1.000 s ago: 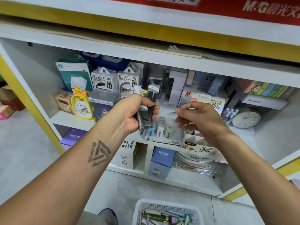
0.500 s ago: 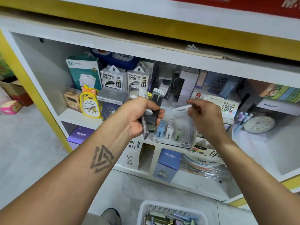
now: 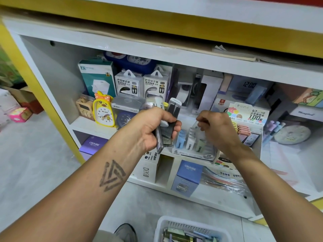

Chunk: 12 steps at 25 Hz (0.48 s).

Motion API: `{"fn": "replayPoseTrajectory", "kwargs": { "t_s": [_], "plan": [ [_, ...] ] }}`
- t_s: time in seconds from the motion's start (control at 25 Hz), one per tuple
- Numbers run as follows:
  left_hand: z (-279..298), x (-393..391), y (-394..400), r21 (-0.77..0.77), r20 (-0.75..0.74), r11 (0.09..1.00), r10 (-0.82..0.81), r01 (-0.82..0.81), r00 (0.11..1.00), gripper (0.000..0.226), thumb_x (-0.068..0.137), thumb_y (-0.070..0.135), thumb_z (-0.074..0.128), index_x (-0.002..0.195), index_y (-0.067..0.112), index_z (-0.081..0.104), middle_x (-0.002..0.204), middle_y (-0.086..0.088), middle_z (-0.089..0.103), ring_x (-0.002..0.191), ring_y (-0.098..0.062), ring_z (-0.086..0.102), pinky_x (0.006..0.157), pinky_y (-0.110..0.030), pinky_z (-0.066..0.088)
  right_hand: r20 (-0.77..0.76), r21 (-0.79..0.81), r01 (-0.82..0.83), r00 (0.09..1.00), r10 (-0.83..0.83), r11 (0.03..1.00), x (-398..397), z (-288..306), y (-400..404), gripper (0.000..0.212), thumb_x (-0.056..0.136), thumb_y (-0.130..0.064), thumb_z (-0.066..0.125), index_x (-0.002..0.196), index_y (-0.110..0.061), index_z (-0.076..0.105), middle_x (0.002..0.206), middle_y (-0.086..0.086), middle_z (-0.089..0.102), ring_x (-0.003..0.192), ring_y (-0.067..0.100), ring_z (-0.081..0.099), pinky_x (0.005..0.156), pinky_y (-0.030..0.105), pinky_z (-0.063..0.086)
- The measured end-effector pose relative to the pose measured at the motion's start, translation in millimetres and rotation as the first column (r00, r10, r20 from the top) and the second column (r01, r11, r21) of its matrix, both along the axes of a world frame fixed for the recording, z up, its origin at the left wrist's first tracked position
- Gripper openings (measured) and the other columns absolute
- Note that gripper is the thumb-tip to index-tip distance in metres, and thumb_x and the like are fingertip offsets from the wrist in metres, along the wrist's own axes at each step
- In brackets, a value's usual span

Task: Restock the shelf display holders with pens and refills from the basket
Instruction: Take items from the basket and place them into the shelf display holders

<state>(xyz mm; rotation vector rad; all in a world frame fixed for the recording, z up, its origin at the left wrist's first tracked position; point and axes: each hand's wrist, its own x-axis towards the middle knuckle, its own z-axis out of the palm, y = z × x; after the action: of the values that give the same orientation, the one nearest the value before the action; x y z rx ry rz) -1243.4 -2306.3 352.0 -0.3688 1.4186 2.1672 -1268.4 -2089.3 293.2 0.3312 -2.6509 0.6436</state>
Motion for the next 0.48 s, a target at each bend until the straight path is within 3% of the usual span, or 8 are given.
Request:
{"fn": "replayPoseTrajectory", "kwargs": {
  "t_s": [0.16,0.24,0.36,0.48],
  "plan": [
    [1.2,0.8,-0.4,-0.009,-0.008,1.000,-0.001,0.001,1.000,0.020,0.088,-0.007,0.054,0.107,-0.004,0.058,0.072,-0.016,0.069,0.055,-0.020,0.065,0.050,-0.026,0.055,0.040,-0.026,-0.039,0.998,0.040,0.999,0.5,0.1,0.0,0.010,0.094,-0.003,0.063,0.094,-0.008,0.071,0.076,0.001,0.068,0.069,-0.006,0.061,0.062,0.009,0.049],
    [1.8,1.7,0.7,-0.015,-0.008,1.000,-0.013,0.013,1.000,0.020,0.088,-0.006,0.054,0.107,-0.004,0.058,0.072,-0.016,0.068,0.055,-0.020,0.065,0.050,-0.025,0.054,0.028,-0.017,-0.079,0.996,0.079,0.997,1.7,-0.9,-0.2,0.010,0.094,-0.001,0.063,0.094,-0.007,0.071,0.077,0.001,0.067,0.070,-0.006,0.061,0.064,0.015,0.053],
    [0.6,1.4,2.3,-0.026,-0.007,0.999,-0.024,0.024,1.000,0.021,0.088,-0.006,0.054,0.109,-0.003,0.058,0.072,-0.015,0.069,0.055,-0.019,0.065,0.050,-0.025,0.054,0.011,0.077,-0.135,0.991,0.134,0.988,0.8,-6.0,-1.8,0.018,0.091,0.007,0.060,0.099,-0.003,0.074,0.082,0.010,0.071,0.073,0.018,0.068,0.073,0.039,0.058],
    [-0.6,1.2,4.2,-0.033,-0.007,0.999,-0.038,0.038,0.999,0.021,0.089,-0.005,0.054,0.109,-0.003,0.058,0.072,-0.015,0.069,0.056,-0.019,0.065,0.050,-0.025,0.054,0.093,0.250,-0.111,0.992,0.090,0.962,-1.4,-8.1,-5.3,0.044,0.087,0.014,0.053,0.124,-0.006,0.069,0.115,0.013,0.071,0.104,0.027,0.066,0.097,0.037,0.052]
  ]
}}
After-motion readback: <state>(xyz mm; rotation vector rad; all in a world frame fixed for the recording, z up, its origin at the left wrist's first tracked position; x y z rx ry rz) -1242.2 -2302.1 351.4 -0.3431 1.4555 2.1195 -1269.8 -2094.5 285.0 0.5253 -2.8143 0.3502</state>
